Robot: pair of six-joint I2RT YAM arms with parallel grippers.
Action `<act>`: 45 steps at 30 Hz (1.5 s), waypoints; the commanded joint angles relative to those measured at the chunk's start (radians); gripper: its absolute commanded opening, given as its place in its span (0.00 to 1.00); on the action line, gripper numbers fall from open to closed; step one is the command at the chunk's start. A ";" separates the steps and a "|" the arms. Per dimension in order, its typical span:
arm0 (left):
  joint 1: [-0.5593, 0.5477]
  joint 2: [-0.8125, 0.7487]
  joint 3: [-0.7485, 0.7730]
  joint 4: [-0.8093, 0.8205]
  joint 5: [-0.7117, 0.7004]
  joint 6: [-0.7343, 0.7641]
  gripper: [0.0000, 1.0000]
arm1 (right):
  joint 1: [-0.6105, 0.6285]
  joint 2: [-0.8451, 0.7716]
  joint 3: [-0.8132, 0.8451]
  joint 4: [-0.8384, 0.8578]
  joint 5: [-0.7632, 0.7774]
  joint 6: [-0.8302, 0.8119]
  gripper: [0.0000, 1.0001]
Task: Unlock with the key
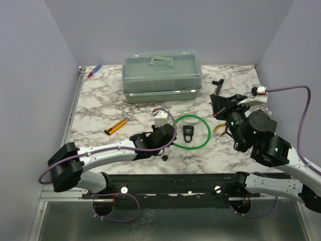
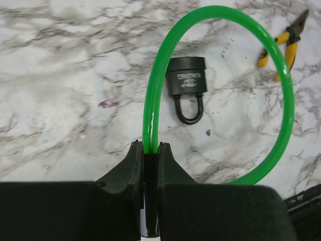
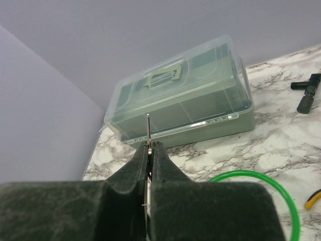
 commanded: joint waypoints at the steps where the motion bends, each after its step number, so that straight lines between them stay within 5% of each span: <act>1: 0.024 -0.206 -0.101 -0.087 -0.167 -0.204 0.00 | 0.005 0.043 -0.009 0.070 -0.031 0.005 0.01; 11: 0.085 -0.296 -0.170 -0.446 -0.265 -0.539 0.00 | 0.004 0.144 -0.064 0.053 -0.150 0.164 0.01; 16: 0.091 -0.205 -0.128 -0.425 -0.203 -0.411 0.01 | 0.006 0.154 -0.095 -0.002 -0.179 0.243 0.01; 21: 0.101 -0.146 -0.076 -0.237 0.015 0.039 0.52 | 0.006 0.106 -0.123 -0.078 -0.146 0.290 0.01; 24: 0.133 -0.064 -0.026 -0.226 0.083 0.114 0.64 | 0.004 0.068 -0.147 -0.096 -0.130 0.301 0.01; 30: 0.247 0.168 0.092 -0.187 0.282 0.174 0.56 | 0.005 0.017 -0.161 -0.169 -0.127 0.356 0.01; 40: 0.290 0.369 0.169 -0.252 0.383 0.184 0.44 | 0.005 -0.061 -0.168 -0.259 -0.105 0.382 0.01; 45: 0.301 0.462 0.197 -0.307 0.343 0.161 0.21 | 0.005 -0.067 -0.162 -0.260 -0.090 0.366 0.01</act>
